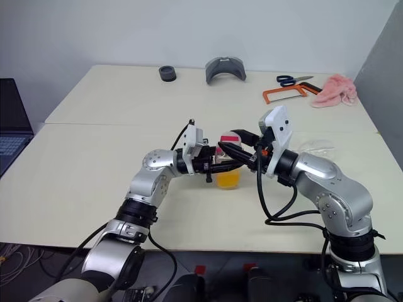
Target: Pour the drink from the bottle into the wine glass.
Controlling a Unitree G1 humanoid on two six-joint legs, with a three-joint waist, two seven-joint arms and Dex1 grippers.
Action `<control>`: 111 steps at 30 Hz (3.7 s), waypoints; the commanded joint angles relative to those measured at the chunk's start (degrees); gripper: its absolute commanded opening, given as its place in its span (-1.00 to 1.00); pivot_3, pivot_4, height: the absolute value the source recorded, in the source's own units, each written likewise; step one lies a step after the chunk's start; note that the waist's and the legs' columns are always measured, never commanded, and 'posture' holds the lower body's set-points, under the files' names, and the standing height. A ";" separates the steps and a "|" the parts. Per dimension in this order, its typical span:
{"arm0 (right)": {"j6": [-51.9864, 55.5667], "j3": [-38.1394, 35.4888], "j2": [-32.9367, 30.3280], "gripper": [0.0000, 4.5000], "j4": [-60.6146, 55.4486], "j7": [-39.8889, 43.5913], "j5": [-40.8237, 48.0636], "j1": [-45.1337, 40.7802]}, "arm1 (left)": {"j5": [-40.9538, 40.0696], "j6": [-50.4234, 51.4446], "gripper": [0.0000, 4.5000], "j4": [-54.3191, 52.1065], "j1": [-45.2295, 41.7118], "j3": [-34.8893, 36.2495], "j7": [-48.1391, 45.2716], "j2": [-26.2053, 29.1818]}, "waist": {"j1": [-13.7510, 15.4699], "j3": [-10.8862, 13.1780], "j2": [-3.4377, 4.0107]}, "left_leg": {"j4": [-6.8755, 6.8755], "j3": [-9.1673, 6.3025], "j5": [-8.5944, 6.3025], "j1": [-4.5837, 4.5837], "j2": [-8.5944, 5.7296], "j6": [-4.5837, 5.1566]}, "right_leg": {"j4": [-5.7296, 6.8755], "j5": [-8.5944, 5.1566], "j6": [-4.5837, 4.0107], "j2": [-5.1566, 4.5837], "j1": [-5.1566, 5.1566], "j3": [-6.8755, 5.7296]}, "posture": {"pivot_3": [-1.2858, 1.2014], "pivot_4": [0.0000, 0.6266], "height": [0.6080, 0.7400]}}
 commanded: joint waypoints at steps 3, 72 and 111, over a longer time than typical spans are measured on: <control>-7.06 2.78 -2.61 -0.19 -3.07 2.41 -6.52 -0.56 | -1.45 -0.25 -0.30 -3.01 0.06 0.38 -0.11 -0.29 | 0.00 0.00 0.00 | 0.00 0.01 0.00 0.00 -0.01 0.00 | -0.01 0.00 0.00 0.00 0.00 -0.01 | 0.03 -0.52 1.00; -6.96 15.41 6.43 1.00 13.14 5.07 -16.80 -9.45 | 7.56 -15.67 -0.30 22.75 -5.79 20.17 48.31 10.34 | 0.17 -0.01 -0.19 | 0.02 -0.15 0.13 -0.09 -0.03 -0.19 | -0.06 0.01 0.02 -0.21 -0.07 -0.08 | 0.03 -0.52 1.00; 3.32 8.75 -0.96 1.00 -5.90 6.36 -11.73 11.41 | 10.19 -1.58 1.00 -5.28 19.71 17.34 57.41 6.57 | 0.07 -0.04 -0.21 | 0.00 -0.12 0.02 -0.02 0.04 -0.01 | 0.15 0.01 0.01 -0.19 -0.13 0.00 | 0.03 -0.52 1.00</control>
